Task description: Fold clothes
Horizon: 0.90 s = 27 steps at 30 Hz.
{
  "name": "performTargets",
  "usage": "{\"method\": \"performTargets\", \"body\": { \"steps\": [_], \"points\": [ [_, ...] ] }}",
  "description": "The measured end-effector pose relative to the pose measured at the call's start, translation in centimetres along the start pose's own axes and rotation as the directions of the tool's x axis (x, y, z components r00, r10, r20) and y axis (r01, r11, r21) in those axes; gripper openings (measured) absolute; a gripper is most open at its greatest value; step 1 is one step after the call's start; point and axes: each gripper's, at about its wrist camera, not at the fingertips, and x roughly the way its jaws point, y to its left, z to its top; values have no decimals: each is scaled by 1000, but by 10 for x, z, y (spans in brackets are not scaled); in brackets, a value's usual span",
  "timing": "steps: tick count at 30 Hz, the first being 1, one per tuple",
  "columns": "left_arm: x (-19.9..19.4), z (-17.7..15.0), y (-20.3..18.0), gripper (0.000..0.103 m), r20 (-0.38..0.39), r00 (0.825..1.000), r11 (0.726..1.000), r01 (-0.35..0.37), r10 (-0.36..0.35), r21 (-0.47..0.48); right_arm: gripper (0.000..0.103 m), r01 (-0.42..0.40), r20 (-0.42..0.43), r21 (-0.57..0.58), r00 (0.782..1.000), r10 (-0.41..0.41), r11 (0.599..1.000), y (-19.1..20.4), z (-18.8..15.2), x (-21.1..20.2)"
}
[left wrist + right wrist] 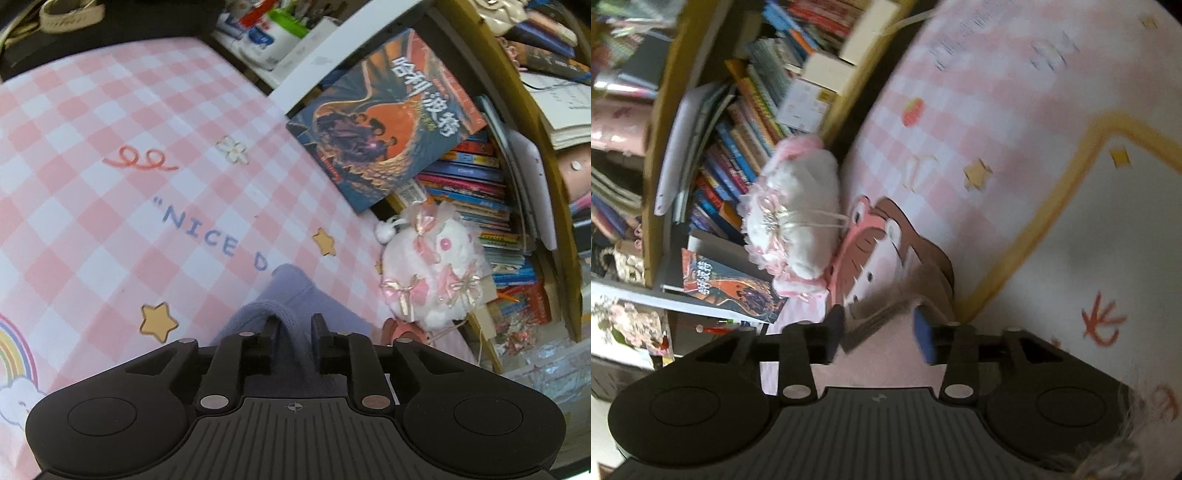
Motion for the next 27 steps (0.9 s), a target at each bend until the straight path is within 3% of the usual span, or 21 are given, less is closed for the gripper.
{"method": "performTargets", "body": {
  "steps": [1, 4, 9, 15, 17, 22, 27],
  "points": [
    [-2, 2, -3, 26, 7, 1000, 1000, -2, 2, 14, 46, 1, 9, -22, 1000, -1, 1000, 3, 2, -2],
    [-14, 6, -11, 49, 71, 997, 999, -3, 0, 47, 49, 21, 37, -95, 999, -18, 995, 12, 8, -6],
    [-25, 8, -23, 52, 125, 992, 987, -41, 22, 157, 57, 76, 73, -275, 996, -57, 958, 29, 8, -12],
    [-19, -13, -27, 52, 107, 988, 934, -143, 114, 327, 63, 207, 129, -599, 978, -161, 774, 50, -10, -11],
    [-17, -21, -23, 52, 94, 986, 926, -160, 136, 342, 62, 216, 111, -630, 976, -189, 746, 46, -16, -6],
    [-18, -28, -14, 52, 89, 983, 922, -181, 160, 343, 62, 232, 71, -620, 968, -241, 749, 31, -28, 1],
    [-17, -26, -11, 51, 89, 982, 916, -185, 164, 357, 57, 328, 120, -602, 938, -324, 728, 23, -32, 2]
  ]
}}
